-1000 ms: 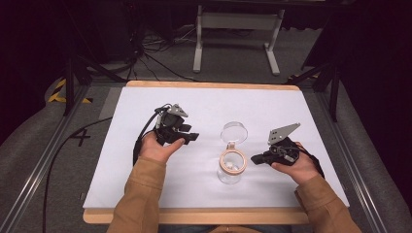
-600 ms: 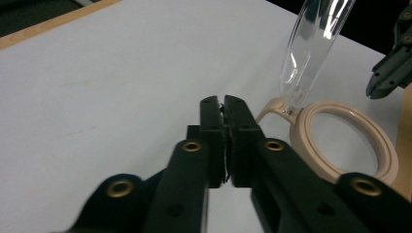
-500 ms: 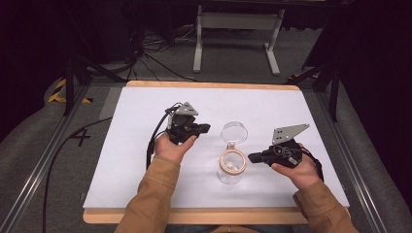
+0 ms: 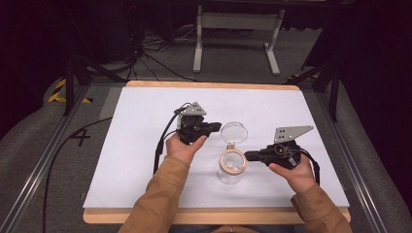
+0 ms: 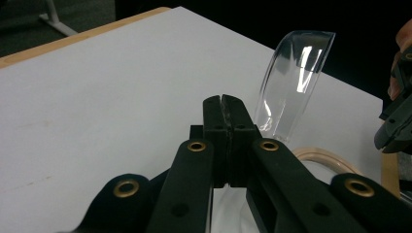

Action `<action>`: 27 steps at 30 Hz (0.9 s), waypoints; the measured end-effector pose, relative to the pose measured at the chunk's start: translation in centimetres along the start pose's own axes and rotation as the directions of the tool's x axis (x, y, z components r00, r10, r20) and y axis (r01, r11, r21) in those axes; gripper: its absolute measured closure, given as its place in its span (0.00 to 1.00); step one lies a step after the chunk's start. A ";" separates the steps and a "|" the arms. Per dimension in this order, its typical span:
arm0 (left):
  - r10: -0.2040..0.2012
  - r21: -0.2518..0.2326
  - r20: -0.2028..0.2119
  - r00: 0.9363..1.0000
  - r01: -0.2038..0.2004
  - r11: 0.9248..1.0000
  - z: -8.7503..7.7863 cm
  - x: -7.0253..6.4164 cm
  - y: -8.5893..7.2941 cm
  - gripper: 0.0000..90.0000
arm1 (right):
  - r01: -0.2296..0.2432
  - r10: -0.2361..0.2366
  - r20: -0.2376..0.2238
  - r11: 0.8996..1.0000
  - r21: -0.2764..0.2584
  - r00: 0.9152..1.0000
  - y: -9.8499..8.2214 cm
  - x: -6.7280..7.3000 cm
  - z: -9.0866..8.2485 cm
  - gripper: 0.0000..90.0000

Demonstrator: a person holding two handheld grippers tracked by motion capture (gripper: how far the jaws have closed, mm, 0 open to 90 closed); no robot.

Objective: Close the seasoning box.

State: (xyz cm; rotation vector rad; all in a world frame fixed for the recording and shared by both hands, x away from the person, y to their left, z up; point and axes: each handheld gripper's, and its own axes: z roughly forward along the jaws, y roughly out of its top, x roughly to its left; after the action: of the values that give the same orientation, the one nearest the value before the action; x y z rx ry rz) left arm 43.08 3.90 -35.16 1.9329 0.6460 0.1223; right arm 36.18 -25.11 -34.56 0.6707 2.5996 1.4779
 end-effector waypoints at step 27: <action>0.033 0.044 0.093 0.995 -0.037 0.998 -0.7 -0.7 0.0 0.99 | -0.046 0.045 -0.018 0.995 -0.085 0.999 0.4 0.0 1.0 1.00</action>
State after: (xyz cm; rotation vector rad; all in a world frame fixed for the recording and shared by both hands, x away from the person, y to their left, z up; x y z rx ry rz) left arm 42.22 4.15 -34.68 1.9817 0.5577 0.0404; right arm 36.60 -24.12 -34.71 0.7155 2.5327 1.6030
